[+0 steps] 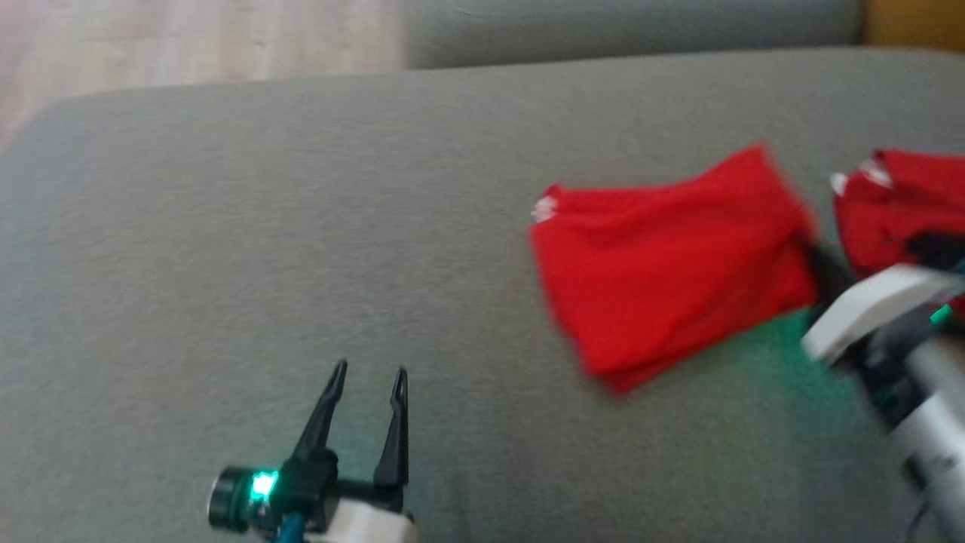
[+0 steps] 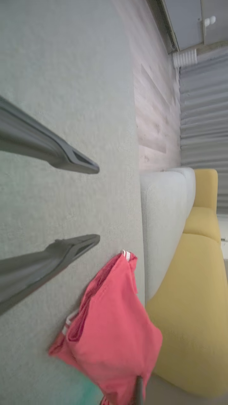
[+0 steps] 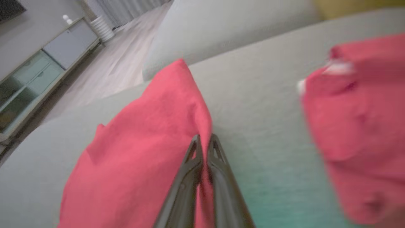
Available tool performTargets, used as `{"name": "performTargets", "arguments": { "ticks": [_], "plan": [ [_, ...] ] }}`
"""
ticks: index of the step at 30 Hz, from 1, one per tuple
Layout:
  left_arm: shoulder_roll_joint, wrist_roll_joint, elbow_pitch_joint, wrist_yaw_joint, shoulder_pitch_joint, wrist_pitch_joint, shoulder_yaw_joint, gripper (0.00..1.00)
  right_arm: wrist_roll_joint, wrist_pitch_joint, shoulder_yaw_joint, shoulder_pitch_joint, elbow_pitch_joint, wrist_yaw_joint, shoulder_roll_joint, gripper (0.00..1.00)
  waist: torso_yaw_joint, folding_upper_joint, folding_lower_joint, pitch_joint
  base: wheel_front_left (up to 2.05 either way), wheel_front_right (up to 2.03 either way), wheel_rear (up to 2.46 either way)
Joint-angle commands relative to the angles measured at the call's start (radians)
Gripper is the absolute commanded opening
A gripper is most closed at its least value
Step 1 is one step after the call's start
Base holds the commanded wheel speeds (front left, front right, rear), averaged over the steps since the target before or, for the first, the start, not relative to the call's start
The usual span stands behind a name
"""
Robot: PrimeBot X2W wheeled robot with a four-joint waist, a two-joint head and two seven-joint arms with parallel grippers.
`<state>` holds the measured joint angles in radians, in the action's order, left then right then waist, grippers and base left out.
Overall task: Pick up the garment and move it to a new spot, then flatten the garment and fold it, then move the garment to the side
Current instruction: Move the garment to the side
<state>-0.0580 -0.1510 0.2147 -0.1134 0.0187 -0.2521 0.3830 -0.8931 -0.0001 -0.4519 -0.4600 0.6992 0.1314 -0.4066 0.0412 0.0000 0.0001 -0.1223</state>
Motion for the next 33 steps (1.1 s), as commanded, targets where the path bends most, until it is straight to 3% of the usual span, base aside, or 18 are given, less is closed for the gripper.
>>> {"name": "performTargets", "arguments": {
  "ticks": [1, 12, 13, 14, 15, 19, 20, 24, 30, 33],
  "plan": [
    [0.007, 0.008, -0.039, 0.001, -0.057, -0.01, -0.036, 1.0, 0.012, -0.006, 0.006, -0.049, -0.036, -0.001, -0.044, 0.0, -0.064, 0.0, -0.0001, -0.054, 0.0, 0.0, 0.0],
    [-0.005, 0.044, -0.043, 0.023, -0.148, -0.01, -0.061, 1.0, 0.111, 0.002, 0.212, -0.172, -0.036, -0.001, -0.276, 0.0, -0.174, 0.0, -0.0001, -0.167, 0.0, 0.0, 0.0],
    [-0.005, 0.045, -0.042, 0.023, -0.153, -0.01, -0.064, 1.0, 0.13, -0.003, 0.234, -0.177, -0.028, -0.001, -0.285, 0.19, -0.178, 0.0, -0.0001, -0.169, 0.0, 0.0, 0.0],
    [-0.005, 0.046, -0.04, 0.024, -0.156, -0.01, -0.066, 1.0, 0.151, -0.008, 0.254, -0.181, -0.019, -0.001, -0.289, 0.7, -0.181, 0.0, -0.0001, -0.169, 0.0, 0.0, 0.0],
    [-0.005, 0.047, -0.039, 0.025, -0.16, -0.01, -0.069, 1.0, 0.175, -0.019, 0.273, -0.185, -0.013, -0.001, -0.286, 1.0, -0.182, 0.0, -0.0001, -0.167, 0.0, 0.0, 0.0],
    [-0.002, 0.033, -0.046, 0.019, -0.161, -0.01, -0.084, 1.0, 0.273, -0.038, 0.301, -0.171, -0.024, -0.001, -0.219, 1.0, -0.173, 0.0, -0.0001, -0.133, 0.0, 0.0, 0.0],
    [0.001, 0.017, -0.043, 0.023, -0.154, -0.01, -0.083, 1.0, 0.31, -0.042, 0.299, -0.142, -0.049, -0.001, -0.165, 1.0, -0.156, 0.0, -0.0001, -0.104, 0.0, 0.0, 0.0],
    [0.004, -0.008, -0.037, 0.022, -0.134, -0.01, -0.08, 1.0, 0.38, -0.058, 0.281, -0.051, -0.115, -0.001, -0.047, 1.0, -0.106, 0.0, -0.0001, -0.036, 0.0, 0.0, 0.0],
    [0.007, -0.05, -0.011, 0.031, -0.08, -0.01, -0.062, 1.0, 0.437, -0.118, 0.201, 0.135, -0.193, -0.001, 0.115, 1.0, -0.018, 0.0, -0.0001, 0.08, 0.0, 0.0, 0.0],
    [0.007, -0.058, -0.007, 0.028, -0.058, -0.01, -0.06, 1.0, 0.445, -0.15, 0.183, 0.191, -0.197, -0.001, 0.156, 1.0, 0.01, 0.0, -0.0001, 0.115, 0.0, 0.0, 0.0]
  ]
}}
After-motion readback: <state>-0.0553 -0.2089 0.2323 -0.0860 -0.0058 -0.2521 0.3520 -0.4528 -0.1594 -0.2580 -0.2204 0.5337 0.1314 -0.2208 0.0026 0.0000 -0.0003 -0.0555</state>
